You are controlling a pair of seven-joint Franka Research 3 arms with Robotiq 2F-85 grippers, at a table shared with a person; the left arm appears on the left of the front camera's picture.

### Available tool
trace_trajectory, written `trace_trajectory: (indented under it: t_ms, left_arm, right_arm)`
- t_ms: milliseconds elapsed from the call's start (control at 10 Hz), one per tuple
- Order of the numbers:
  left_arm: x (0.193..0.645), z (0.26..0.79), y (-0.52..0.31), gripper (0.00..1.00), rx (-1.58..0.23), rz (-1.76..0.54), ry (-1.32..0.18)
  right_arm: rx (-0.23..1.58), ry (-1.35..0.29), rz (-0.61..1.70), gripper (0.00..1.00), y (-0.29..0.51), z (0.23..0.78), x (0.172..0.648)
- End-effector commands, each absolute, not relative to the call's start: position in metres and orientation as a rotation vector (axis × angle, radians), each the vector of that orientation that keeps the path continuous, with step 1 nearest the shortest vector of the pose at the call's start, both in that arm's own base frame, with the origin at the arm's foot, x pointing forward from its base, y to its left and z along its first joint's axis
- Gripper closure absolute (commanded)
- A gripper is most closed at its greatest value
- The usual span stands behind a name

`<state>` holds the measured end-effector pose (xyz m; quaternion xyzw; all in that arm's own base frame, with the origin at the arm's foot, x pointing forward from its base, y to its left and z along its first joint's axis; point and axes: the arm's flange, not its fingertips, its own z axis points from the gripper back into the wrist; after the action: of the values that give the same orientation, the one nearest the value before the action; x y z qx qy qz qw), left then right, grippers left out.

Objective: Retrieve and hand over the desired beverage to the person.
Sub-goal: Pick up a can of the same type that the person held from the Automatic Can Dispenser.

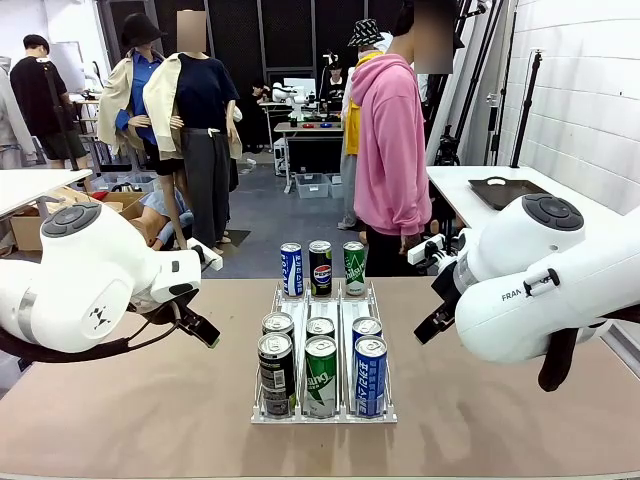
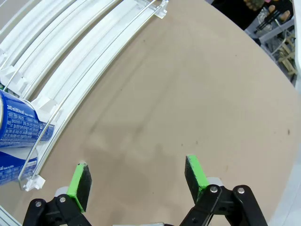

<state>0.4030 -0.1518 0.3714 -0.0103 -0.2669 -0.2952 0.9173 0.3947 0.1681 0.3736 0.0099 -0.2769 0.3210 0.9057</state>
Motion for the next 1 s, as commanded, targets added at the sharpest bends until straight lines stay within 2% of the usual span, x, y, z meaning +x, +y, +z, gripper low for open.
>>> trace_trajectory:
  t_ms: [0,400,700,900]
  left_arm:
    - [0.403,0.371,-0.151,0.00,-0.021,-0.605,-0.549]
    - [0.403,0.371,-0.152,0.00,-0.021,-0.607,-0.549]
    - [0.421,0.437,-0.121,0.00,-0.121,-0.582,-0.487]
    - [0.427,0.485,-0.092,0.00,-0.201,-0.572,-0.430]
  right_arm:
    - [0.021,-0.572,0.663,0.00,0.168,0.374,0.395]
    - [0.020,-0.572,0.663,0.00,0.168,0.374,0.395]
    - [0.046,-0.501,0.675,0.00,0.149,0.437,0.405]
    - [0.144,-0.419,0.681,0.00,0.128,0.488,0.416]
